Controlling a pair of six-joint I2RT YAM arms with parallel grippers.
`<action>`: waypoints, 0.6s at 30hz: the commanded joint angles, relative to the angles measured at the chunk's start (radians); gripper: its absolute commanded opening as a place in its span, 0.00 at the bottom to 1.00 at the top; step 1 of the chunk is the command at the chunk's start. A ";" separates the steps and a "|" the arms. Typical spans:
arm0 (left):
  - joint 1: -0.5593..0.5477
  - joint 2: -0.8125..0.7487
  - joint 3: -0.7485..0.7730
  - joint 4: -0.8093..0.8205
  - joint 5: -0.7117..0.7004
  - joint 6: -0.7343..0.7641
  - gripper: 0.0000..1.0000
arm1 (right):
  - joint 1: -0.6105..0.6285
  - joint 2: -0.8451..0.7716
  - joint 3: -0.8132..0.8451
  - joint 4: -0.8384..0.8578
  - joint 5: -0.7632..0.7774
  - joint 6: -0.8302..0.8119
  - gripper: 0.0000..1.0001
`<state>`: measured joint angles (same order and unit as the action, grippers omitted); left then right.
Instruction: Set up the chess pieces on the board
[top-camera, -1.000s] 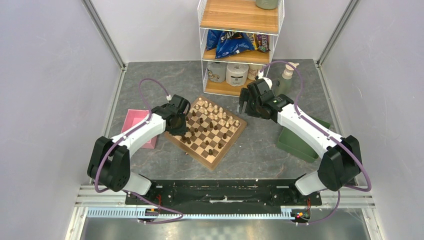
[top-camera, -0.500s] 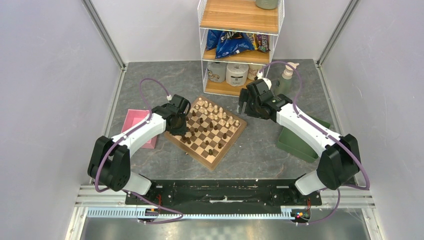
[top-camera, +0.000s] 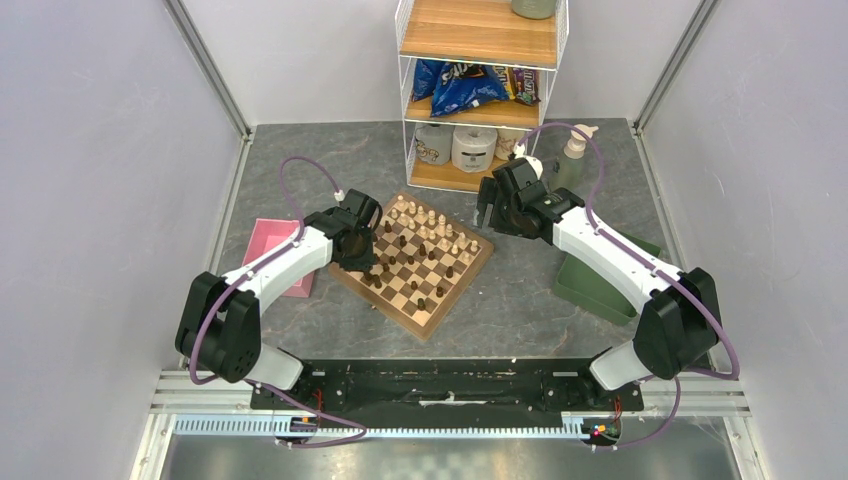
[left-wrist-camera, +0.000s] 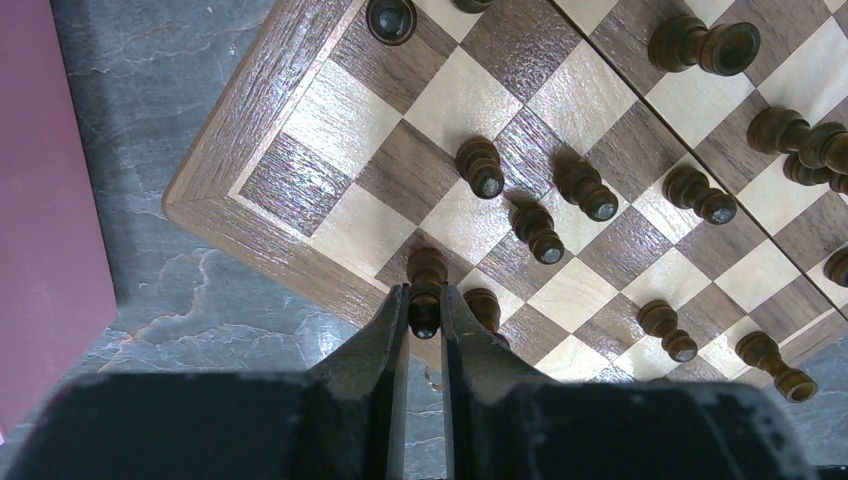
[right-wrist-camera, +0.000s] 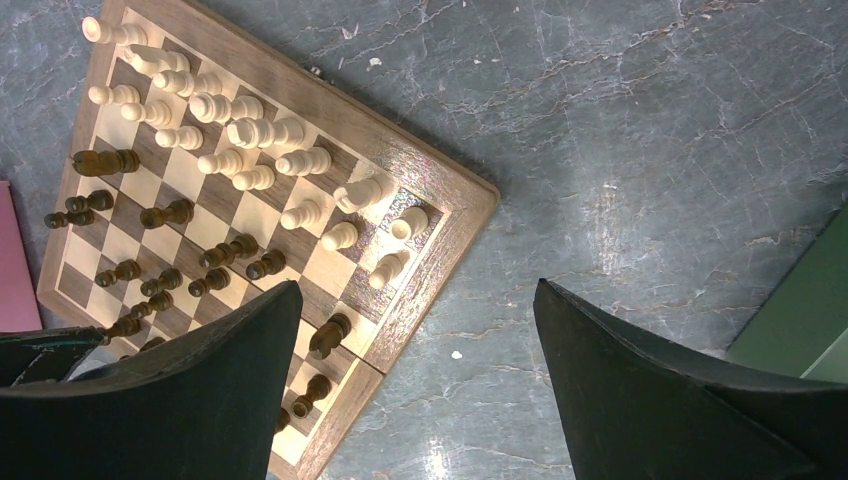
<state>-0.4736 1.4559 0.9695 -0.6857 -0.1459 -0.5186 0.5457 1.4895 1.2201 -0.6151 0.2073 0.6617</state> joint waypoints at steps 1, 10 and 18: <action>-0.007 -0.013 0.020 -0.017 0.010 -0.015 0.16 | -0.002 -0.001 0.036 0.003 -0.003 0.003 0.94; -0.008 -0.022 0.027 -0.020 0.005 -0.019 0.15 | -0.002 -0.003 0.033 0.003 -0.006 0.004 0.94; -0.008 -0.028 0.041 -0.032 0.001 -0.020 0.15 | -0.002 -0.002 0.032 0.003 -0.008 0.006 0.94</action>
<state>-0.4740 1.4551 0.9733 -0.7033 -0.1459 -0.5190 0.5457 1.4895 1.2201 -0.6151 0.2028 0.6617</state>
